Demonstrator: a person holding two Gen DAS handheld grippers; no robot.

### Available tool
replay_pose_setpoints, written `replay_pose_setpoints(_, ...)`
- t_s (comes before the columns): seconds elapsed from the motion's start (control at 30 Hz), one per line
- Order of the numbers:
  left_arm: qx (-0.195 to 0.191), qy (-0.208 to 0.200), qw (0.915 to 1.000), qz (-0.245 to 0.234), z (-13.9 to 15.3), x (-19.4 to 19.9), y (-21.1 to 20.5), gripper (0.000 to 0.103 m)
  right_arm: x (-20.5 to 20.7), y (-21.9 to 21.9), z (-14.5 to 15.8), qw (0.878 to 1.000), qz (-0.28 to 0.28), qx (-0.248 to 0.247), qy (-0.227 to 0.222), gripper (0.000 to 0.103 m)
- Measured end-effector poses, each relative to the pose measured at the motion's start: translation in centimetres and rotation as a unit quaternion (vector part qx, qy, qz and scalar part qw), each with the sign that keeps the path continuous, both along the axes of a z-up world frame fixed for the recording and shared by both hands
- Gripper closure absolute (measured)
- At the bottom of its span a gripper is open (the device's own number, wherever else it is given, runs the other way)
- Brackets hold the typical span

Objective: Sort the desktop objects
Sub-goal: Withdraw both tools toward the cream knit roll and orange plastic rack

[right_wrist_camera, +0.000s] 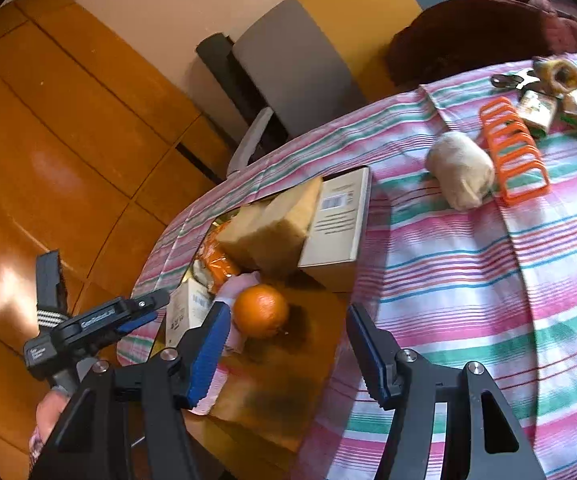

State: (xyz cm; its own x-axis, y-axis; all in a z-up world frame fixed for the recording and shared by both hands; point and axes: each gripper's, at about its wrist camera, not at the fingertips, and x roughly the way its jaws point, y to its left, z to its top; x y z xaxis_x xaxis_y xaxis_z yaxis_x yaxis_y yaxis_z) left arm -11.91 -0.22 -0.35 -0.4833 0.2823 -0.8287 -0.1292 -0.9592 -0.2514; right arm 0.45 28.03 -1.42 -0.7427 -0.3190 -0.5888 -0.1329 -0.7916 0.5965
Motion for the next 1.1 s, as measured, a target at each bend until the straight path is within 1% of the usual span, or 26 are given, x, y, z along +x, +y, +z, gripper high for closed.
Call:
replay_pose_setpoints(0.07, 0.013, -0.004, 0.9999, -0.001, 0.1, 0.5, 0.5, 0.046, 0.4, 0.7, -0.2, 1.000, -0.010, 0.000, -0.001, 0.042)
replay_pose_setpoints(0.13, 0.025, -0.004, 0.9996, -0.011, 0.2, 0.9, 1.4, 0.046, 0.9, 1.6, -0.3, 1.000, -0.021, 0.000, -0.003, 0.042)
replay_pose_setpoints(0.23, 0.033, 0.002, 0.9989, -0.034, 0.5, 1.6, 3.4, 0.046, 1.6, 3.1, -0.8, 0.999, -0.039, -0.004, -0.009, 0.042)
replay_pose_setpoints(0.43, 0.030, -0.001, 0.9949, -0.096, 1.0, 3.3, 8.1, 0.045, 3.1, 6.0, -1.6, 0.997, -0.071, 0.001, -0.018, 0.042)
replay_pose_setpoints(0.63, 0.026, 0.005, 0.9873, -0.157, 1.2, 5.3, 13.2, 0.045, 5.0, 9.7, -2.4, 0.993, -0.108, 0.023, -0.030, 0.042)
replay_pose_setpoints(0.77, 0.020, 0.009, 0.9796, -0.200, 1.6, 6.7, 17.0, 0.045, 6.8, 13.5, -3.0, 0.987, -0.148, 0.047, -0.041, 0.042)
replay_pose_setpoints(0.9, 0.015, 0.013, 0.9701, -0.242, 1.8, 8.2, 21.2, 0.045, 8.7, 17.7, -3.5, 0.978, -0.192, 0.059, -0.051, 0.042)
replay_pose_setpoints(1.1, 0.019, 0.004, 0.9541, -0.299, 0.2, 9.6, 27.0, 0.045, 11.1, 23.2, -3.5, 0.965, -0.249, 0.065, -0.056, 0.042)
